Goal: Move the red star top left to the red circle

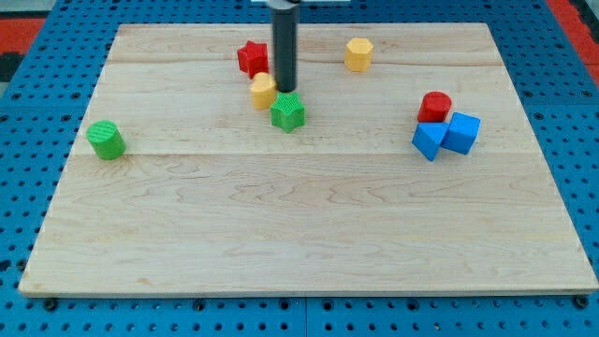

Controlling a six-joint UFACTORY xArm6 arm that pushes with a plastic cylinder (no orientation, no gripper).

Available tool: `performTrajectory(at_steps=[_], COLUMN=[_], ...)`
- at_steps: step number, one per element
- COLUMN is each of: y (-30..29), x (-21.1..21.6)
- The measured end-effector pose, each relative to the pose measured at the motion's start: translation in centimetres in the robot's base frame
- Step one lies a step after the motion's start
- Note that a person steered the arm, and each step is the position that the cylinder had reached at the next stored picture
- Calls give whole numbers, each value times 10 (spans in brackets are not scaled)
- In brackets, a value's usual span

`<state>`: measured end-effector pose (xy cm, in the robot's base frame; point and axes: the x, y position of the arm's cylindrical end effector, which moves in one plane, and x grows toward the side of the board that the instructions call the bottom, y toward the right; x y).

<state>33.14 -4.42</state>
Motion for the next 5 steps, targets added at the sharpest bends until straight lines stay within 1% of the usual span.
performTrajectory(at_steps=[1,2,3,4,5], y=[-37,-47,-120,-133,-114], x=[14,14,-2,-47,-70])
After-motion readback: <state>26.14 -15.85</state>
